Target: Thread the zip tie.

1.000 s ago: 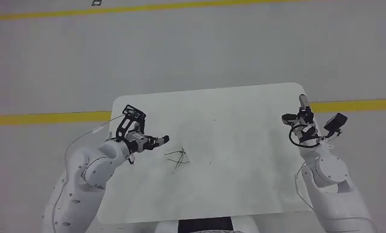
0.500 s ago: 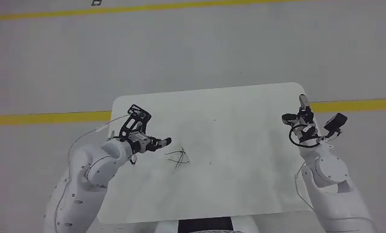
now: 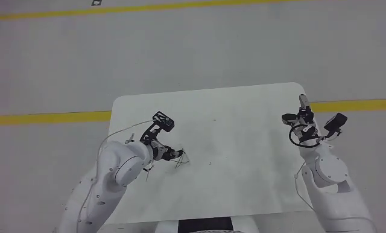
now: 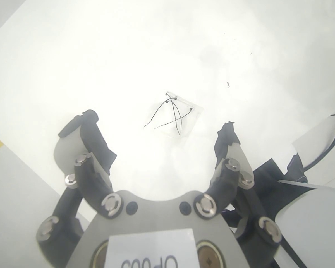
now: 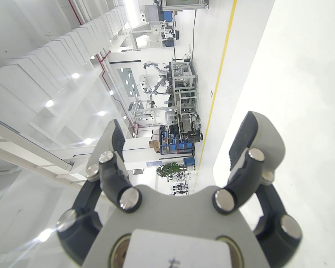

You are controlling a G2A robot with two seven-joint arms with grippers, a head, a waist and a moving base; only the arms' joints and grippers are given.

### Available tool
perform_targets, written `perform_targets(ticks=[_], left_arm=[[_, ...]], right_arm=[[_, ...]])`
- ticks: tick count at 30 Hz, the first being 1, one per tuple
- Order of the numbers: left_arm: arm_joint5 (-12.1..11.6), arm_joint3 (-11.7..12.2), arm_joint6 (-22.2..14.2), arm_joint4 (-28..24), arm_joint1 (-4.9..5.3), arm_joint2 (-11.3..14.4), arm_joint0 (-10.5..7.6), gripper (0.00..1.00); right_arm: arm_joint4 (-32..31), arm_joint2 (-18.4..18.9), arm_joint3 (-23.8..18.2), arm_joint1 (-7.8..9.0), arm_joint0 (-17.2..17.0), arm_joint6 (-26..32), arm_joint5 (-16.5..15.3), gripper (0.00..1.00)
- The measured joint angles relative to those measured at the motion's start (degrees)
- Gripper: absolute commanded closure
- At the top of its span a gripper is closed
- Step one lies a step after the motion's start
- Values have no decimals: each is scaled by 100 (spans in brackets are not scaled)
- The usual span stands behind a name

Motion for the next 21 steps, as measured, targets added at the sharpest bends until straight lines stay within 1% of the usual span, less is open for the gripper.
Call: perform_targets(ticks=[8, 9, 10, 12, 13, 15, 16, 18, 19, 21], left_arm=[[-9, 2, -2, -9, 0, 0, 6, 0], [-48, 45, -9, -31, -1, 37, 15, 0], [-151, 169, -9, -81, -7, 136, -10, 0], [-217, 372, -50, -162, -18, 260, -126, 0], [-201, 490, -114, -186, -26, 324, -216, 0], [-153, 645, -236, -213, -41, 439, -340, 0], [-98, 741, -322, -246, -55, 527, -420, 0], [41, 836, -395, -206, -76, 654, -541, 0], [140, 845, -374, -102, -85, 713, -605, 0], [189, 836, -342, -33, -88, 734, -629, 0]], right_arm=[[0, 0, 0, 0, 0, 0, 0, 0], [0, 0, 0, 0, 0, 0, 0, 0], [0, 0, 0, 0, 0, 0, 0, 0], [0, 0, 0, 0, 0, 0, 0, 0], [0, 0, 0, 0, 0, 0, 0, 0], [0, 0, 0, 0, 0, 0, 0, 0], [0, 0, 0, 0, 0, 0, 0, 0], [0, 0, 0, 0, 0, 0, 0, 0], [0, 0, 0, 0, 0, 0, 0, 0], [0, 0, 0, 0, 0, 0, 0, 0]])
